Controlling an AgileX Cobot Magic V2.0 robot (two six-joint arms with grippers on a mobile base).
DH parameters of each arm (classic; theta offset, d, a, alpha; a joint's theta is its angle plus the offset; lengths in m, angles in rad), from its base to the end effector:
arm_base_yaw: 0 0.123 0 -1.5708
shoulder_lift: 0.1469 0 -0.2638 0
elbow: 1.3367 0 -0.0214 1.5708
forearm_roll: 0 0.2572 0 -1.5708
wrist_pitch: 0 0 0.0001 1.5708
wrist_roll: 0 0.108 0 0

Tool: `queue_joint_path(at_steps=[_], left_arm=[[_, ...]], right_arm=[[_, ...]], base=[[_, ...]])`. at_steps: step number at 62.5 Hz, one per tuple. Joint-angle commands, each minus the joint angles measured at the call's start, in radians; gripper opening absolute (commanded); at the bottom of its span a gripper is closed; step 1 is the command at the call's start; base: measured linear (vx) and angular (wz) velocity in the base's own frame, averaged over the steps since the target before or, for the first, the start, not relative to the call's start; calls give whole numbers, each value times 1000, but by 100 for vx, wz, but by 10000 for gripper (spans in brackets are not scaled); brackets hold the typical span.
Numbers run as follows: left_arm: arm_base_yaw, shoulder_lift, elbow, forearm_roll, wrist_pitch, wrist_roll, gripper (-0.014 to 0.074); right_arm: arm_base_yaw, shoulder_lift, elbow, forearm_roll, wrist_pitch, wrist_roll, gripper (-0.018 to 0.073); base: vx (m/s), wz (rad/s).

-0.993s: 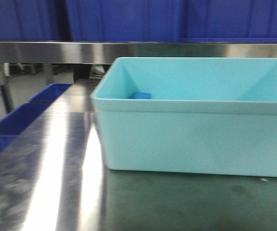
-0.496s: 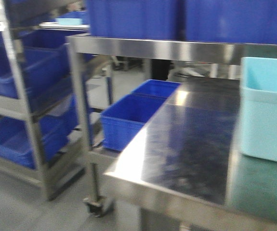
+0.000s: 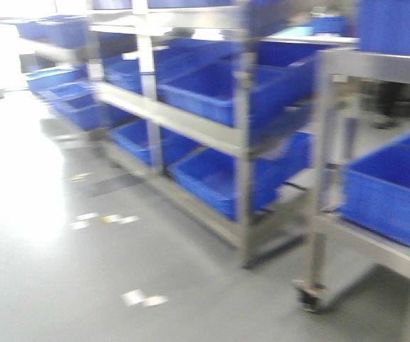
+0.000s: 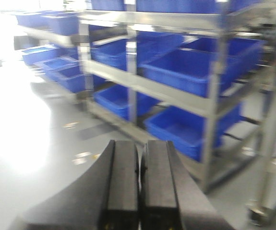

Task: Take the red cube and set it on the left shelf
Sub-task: 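Drive the base to the shelf rack holding the red cube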

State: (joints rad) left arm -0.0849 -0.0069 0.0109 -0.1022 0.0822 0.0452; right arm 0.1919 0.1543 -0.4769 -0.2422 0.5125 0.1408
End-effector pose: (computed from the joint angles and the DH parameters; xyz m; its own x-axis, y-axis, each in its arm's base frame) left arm 0.1009 -0.0095 0.2026 -0.0039 -0.0565 -0.9984 0.0931 0.9940 -0.0566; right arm 0.0832 0.0032 0.3136 -0.0828 -0.0881 -0.9927 -0.0805 0.9934 -0.0815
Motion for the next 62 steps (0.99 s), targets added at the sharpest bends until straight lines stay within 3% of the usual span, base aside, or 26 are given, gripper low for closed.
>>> queue_joint_path(at_steps=[1,36,62], left_arm=[[-5,-12,24,-4,-88,-5,102],[-5,-12,24,-4,-88,-5,102],[-5,-12,24,-4,-88,-5,102]], right_arm=[[-6,12,-27,-22,-89,-5,160],[-6,12,-27,-22,-89,-5,160],[-6,12,-27,-22,-89,-5,160]], base=[[-16,91],[-7,90],[17,38]])
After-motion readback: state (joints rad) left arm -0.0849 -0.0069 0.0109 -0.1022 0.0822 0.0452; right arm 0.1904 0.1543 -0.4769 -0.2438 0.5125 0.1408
